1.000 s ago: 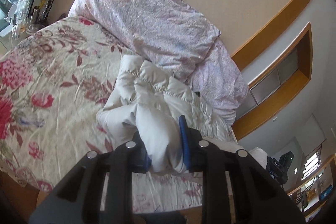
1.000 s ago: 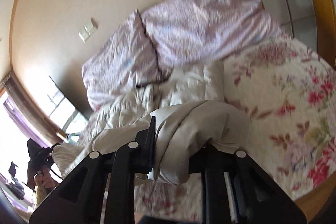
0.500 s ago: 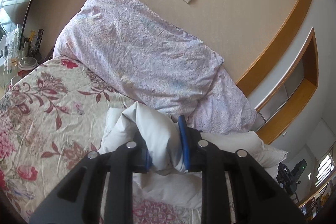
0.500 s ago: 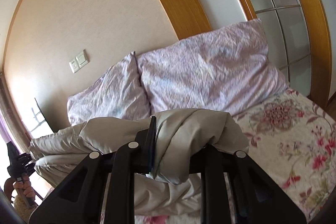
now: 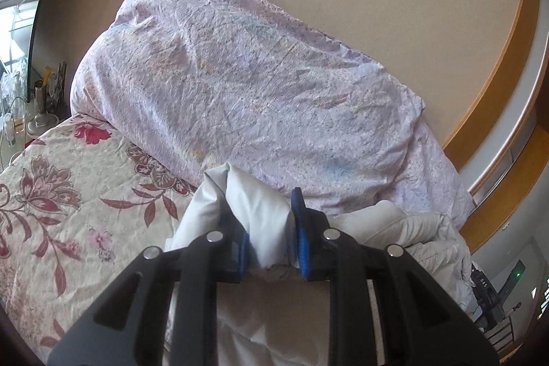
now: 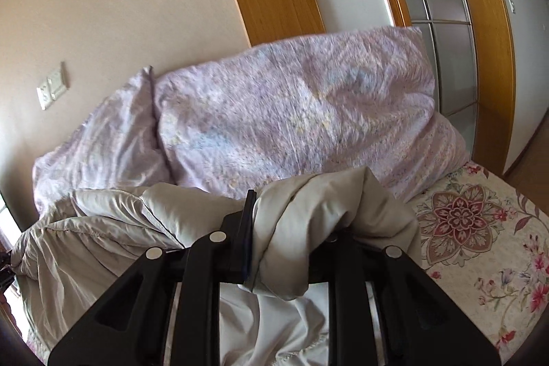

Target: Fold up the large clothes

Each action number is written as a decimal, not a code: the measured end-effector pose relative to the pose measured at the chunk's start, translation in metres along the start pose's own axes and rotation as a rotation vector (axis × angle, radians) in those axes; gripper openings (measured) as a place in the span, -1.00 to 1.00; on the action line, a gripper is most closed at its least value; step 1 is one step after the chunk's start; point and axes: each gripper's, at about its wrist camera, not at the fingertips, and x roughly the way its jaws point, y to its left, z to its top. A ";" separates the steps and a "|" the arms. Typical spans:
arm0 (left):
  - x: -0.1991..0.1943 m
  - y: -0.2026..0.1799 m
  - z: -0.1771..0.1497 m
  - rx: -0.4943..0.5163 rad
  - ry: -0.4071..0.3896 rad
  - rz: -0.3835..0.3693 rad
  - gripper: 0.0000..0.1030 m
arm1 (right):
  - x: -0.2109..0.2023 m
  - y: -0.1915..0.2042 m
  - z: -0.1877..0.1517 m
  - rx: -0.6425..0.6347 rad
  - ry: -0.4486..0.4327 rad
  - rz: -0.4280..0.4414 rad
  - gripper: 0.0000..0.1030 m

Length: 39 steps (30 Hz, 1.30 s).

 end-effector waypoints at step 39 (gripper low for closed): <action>0.059 -0.109 -0.076 0.484 0.048 0.220 0.96 | 0.055 0.114 -0.065 -0.482 0.357 0.063 0.55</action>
